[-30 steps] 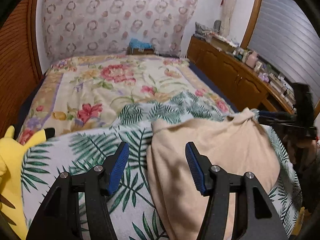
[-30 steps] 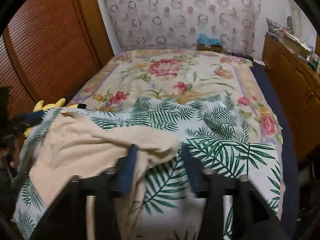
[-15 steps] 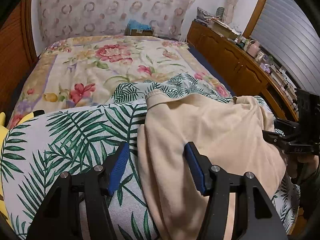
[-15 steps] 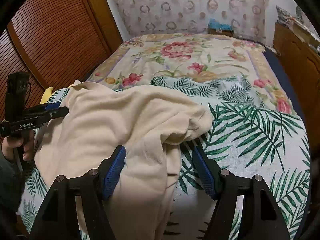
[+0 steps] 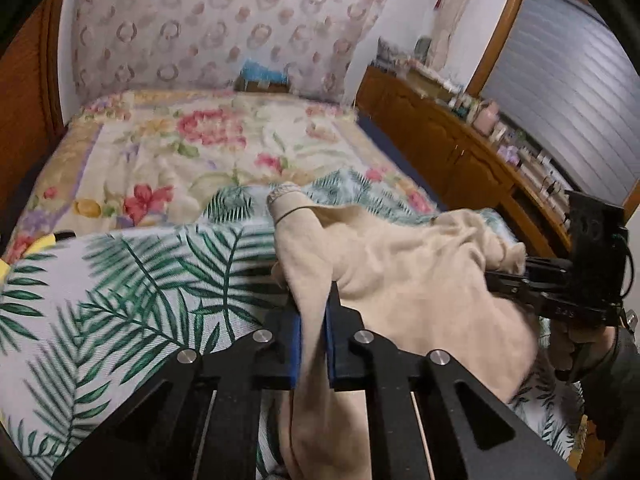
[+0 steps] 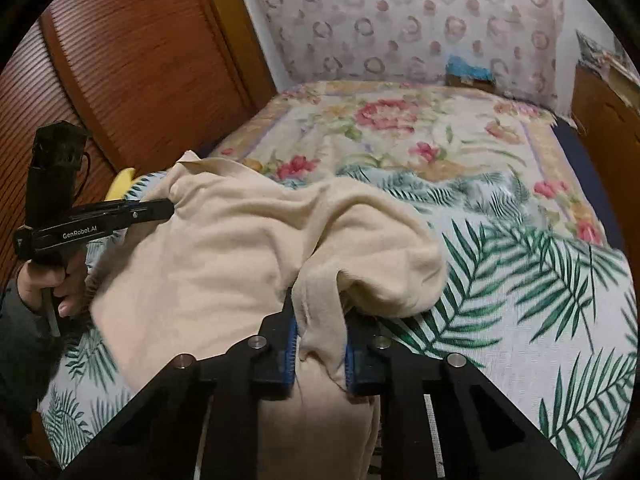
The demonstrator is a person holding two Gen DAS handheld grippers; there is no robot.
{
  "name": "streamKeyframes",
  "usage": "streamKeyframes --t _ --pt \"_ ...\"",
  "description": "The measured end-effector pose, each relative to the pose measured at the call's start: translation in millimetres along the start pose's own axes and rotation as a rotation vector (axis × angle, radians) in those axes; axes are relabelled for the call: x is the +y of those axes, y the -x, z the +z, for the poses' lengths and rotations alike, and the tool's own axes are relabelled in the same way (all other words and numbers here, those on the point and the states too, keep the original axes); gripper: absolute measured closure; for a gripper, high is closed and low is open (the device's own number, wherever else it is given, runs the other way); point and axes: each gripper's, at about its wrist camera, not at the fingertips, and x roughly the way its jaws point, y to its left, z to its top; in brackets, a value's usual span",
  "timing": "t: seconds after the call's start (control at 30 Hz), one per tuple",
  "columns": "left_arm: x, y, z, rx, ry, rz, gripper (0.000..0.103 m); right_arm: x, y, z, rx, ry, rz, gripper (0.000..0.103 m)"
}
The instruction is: Fold small clothes
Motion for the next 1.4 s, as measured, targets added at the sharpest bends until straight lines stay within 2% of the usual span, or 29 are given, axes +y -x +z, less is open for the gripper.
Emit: streamKeyframes --t 0.13,0.23,0.37,0.67,0.87,1.07,1.13,1.27,1.4 --pt "-9 35 -2 -0.091 -0.025 -0.011 0.093 17 21 15 -0.073 0.092 0.004 0.087" --pt "-3 68 -4 -0.172 0.000 -0.009 0.093 37 30 33 -0.103 0.183 0.009 0.088" --pt "17 111 -14 -0.268 0.051 0.049 0.093 66 30 55 -0.128 0.305 0.042 0.088" --pt "88 182 -69 -0.370 0.202 0.293 0.093 159 -45 119 -0.066 0.614 0.178 0.088" --pt "118 188 -108 -0.341 0.294 0.410 0.093 218 -108 150 -0.006 0.786 0.234 0.088" --pt "119 204 -129 -0.391 0.360 0.410 0.093 248 -117 164 -0.020 0.869 0.309 0.088" --pt "120 206 -129 -0.376 0.359 0.426 0.093 248 -126 169 -0.007 0.899 0.316 0.088" --pt "130 197 -134 -0.320 0.372 0.463 0.093 254 -159 173 0.052 0.913 0.281 0.088" --pt "140 186 -139 -0.275 0.392 0.497 0.093 249 -192 181 0.059 0.825 0.253 0.083"
